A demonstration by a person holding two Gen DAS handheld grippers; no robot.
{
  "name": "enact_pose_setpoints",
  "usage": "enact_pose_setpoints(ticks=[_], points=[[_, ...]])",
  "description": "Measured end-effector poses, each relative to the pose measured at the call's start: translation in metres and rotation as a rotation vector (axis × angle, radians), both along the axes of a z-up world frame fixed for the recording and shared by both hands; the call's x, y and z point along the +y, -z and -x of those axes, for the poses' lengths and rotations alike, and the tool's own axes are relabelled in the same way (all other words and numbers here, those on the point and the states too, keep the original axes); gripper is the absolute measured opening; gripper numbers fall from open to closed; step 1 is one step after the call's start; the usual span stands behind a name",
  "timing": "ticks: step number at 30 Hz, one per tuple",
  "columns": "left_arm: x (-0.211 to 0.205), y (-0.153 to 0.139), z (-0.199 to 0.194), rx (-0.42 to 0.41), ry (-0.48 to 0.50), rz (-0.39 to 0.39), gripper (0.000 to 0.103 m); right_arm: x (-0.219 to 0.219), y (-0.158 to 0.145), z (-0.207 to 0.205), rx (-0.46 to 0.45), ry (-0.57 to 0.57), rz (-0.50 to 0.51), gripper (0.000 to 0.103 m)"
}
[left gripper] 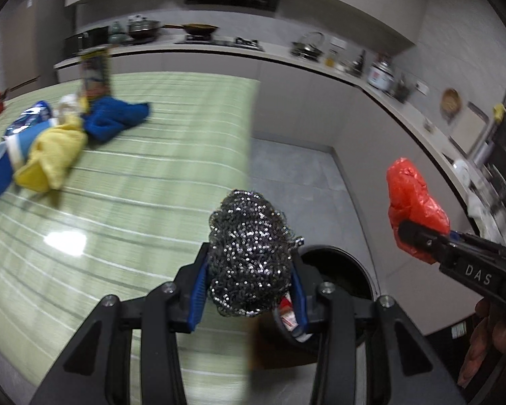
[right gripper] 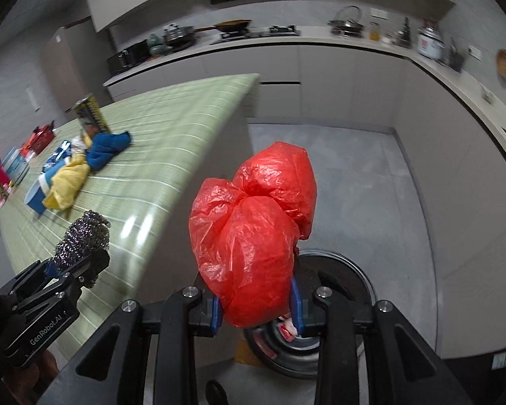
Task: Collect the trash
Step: 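Grasp the steel wool scrubber with the left tool while the right tool grasps the red bag, then carry the scrubber and red bag over the bin and release both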
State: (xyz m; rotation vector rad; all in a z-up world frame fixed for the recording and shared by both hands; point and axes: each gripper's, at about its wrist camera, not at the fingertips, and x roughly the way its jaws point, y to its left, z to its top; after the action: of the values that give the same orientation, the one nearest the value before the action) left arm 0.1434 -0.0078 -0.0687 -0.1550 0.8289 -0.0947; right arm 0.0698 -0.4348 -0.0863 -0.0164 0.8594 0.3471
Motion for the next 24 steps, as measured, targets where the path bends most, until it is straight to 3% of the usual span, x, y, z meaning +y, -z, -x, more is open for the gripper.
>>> enact_pose_setpoints(ticks=[8, 13, 24], points=[[-0.056, 0.015, 0.002, 0.04, 0.087, -0.012, 0.043, -0.055, 0.017, 0.011, 0.035, 0.058, 0.0, 0.033], [-0.081, 0.036, 0.004, 0.086, 0.116, -0.019, 0.043, -0.067, 0.028, 0.012, 0.055, 0.056, 0.003, 0.033], [-0.116, 0.095, -0.001, 0.212, 0.152, -0.047, 0.043, -0.076, 0.095, -0.004, 0.189, 0.041, 0.009, 0.033]])
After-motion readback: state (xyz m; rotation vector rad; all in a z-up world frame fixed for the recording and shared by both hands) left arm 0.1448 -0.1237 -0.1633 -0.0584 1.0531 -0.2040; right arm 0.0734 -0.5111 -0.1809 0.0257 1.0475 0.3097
